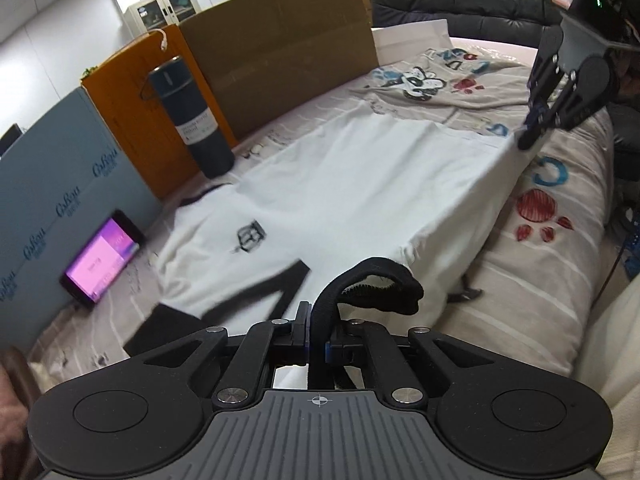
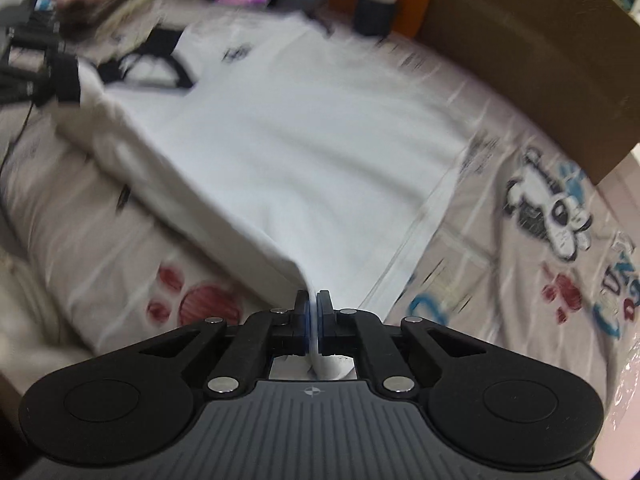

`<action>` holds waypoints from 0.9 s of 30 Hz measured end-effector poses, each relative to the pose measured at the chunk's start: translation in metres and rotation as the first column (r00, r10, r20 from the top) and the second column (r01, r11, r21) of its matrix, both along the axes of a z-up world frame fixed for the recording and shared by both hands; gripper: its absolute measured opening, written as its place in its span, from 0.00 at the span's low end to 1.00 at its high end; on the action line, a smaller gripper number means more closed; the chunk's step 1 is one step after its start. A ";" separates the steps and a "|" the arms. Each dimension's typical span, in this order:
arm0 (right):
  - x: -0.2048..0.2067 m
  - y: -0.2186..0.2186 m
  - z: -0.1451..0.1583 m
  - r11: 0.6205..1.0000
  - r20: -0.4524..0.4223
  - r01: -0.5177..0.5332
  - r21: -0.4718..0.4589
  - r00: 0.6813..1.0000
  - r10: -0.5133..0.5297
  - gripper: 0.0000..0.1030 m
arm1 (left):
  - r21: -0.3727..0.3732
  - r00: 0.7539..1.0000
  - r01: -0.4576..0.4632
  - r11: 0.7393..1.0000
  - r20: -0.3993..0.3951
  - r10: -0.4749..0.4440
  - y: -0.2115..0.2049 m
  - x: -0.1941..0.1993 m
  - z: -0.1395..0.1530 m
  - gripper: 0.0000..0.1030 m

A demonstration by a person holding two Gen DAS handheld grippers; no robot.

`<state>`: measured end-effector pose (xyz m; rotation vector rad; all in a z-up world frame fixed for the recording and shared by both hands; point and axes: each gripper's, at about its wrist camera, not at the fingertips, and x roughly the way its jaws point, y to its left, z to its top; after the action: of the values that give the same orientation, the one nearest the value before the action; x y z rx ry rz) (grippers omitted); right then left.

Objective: Fold clothes

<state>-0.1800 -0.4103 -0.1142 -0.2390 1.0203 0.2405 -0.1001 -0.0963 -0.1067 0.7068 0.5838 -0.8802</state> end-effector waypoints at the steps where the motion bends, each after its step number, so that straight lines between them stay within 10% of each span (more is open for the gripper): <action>1: 0.008 -0.004 0.004 1.000 0.022 0.009 0.007 1.000 -0.009 0.03 | 0.009 1.000 0.002 1.000 0.004 -0.002 -0.004 0.008 0.000 0.05; 7: 0.053 -0.013 -0.011 1.000 0.019 0.022 -0.009 1.000 -0.022 0.04 | 0.055 0.998 0.014 0.998 -0.067 -0.010 -0.022 0.053 -0.017 0.13; 13: 0.060 -0.042 -0.027 0.967 0.045 0.255 -0.009 0.966 -0.254 0.33 | -0.054 0.959 -0.202 0.978 -0.215 0.186 0.008 0.091 -0.017 0.29; 21: 0.020 -0.072 -0.018 0.756 0.173 0.642 0.130 0.736 -0.655 0.39 | -0.133 0.847 -0.484 0.865 -0.321 0.425 0.071 0.096 -0.013 0.31; 27: -0.014 -0.074 -0.030 0.547 -0.107 0.718 0.430 0.643 -0.759 0.54 | -0.118 0.756 -0.535 0.837 -0.508 0.412 0.085 0.063 -0.035 0.31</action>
<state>-0.1936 -0.4841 -0.1441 0.6124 0.8632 -0.3310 -0.0371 -0.0111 -0.1421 0.0747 1.0103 -0.6158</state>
